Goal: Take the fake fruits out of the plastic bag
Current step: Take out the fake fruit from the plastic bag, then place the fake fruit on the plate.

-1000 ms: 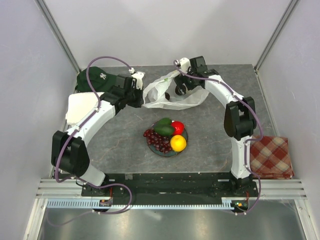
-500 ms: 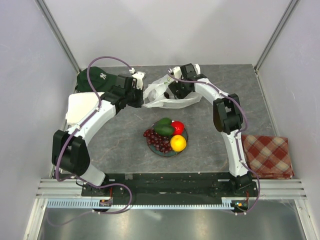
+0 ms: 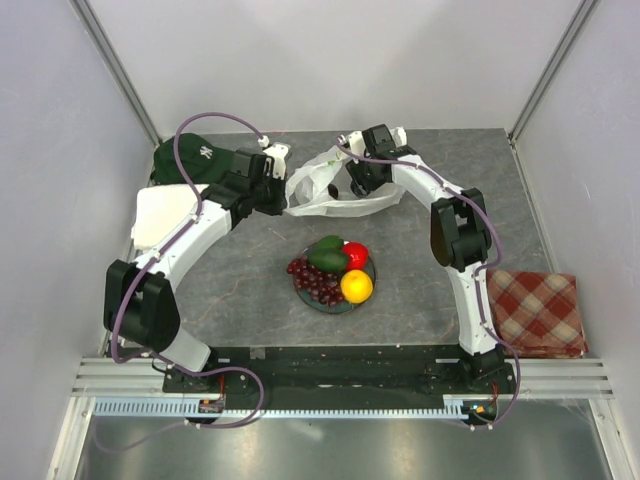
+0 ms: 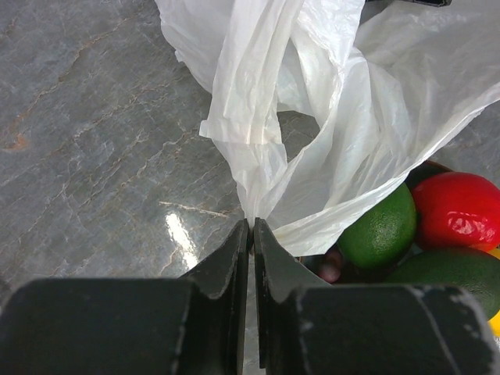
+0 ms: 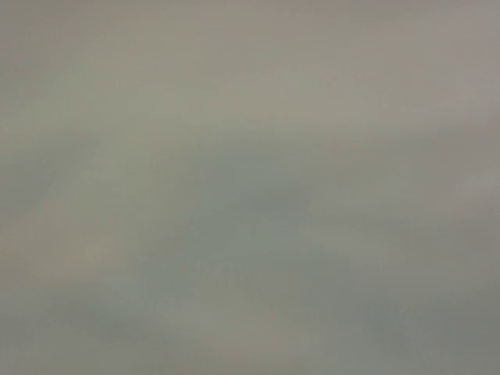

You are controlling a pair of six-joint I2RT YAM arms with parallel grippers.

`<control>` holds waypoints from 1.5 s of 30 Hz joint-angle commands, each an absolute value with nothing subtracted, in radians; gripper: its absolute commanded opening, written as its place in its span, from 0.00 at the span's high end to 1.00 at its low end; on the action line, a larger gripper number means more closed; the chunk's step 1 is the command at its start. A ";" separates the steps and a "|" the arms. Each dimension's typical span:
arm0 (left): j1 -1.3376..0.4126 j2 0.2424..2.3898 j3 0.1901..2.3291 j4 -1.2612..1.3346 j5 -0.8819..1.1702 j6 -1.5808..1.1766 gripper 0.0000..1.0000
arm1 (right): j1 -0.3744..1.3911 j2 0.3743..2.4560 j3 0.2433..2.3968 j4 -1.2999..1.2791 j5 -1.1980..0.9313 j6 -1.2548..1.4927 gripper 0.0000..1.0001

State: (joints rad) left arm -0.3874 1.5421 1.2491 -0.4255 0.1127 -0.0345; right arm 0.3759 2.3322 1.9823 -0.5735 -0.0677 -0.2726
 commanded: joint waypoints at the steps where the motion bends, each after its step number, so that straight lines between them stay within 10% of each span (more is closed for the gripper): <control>1: -0.385 1.531 1.264 -0.420 0.115 -0.003 0.87 | 0.377 2.272 1.997 -0.594 -0.040 -0.271 0.71; 16: -0.385 1.546 1.324 -0.411 0.138 -0.023 0.87 | 0.377 1.818 1.977 -0.698 -0.279 -0.293 0.71; 27: -0.382 1.568 1.434 -0.433 0.184 -0.074 0.87 | 0.592 1.385 1.439 -0.819 -0.278 -0.540 0.70; 45: -0.380 1.529 1.411 -0.382 0.155 -0.071 0.87 | 0.992 1.416 1.256 -0.816 -0.069 -0.727 0.70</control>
